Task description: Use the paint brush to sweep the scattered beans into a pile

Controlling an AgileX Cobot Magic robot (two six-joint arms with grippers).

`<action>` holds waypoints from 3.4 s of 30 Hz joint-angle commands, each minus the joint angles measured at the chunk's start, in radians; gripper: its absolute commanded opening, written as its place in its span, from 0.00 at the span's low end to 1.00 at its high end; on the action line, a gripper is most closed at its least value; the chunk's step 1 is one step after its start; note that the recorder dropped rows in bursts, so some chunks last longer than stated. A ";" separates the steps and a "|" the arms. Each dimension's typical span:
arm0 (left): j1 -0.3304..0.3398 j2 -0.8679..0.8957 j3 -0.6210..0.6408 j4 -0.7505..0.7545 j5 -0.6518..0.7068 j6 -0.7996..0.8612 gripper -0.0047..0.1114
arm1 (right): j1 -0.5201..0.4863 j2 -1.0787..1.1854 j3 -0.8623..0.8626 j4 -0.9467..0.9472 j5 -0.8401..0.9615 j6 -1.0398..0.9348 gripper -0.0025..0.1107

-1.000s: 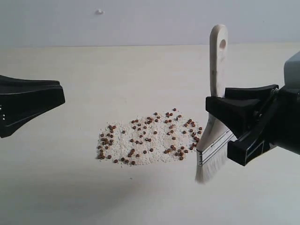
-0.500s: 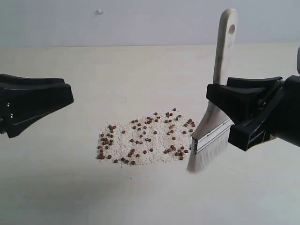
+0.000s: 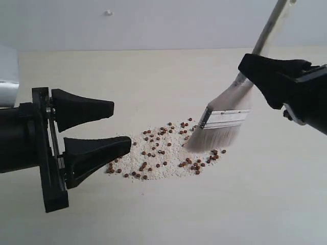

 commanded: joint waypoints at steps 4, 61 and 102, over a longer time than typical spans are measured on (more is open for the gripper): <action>-0.042 0.015 -0.006 -0.091 0.058 0.185 0.61 | 0.002 0.201 -0.128 -0.098 0.003 0.085 0.02; -0.042 0.339 -0.107 -0.414 -0.107 0.422 0.66 | 0.292 0.574 -0.297 0.285 -0.375 -0.360 0.02; -0.042 0.420 -0.176 -0.276 -0.098 0.315 0.04 | 0.292 0.554 -0.297 0.279 -0.341 -0.417 0.42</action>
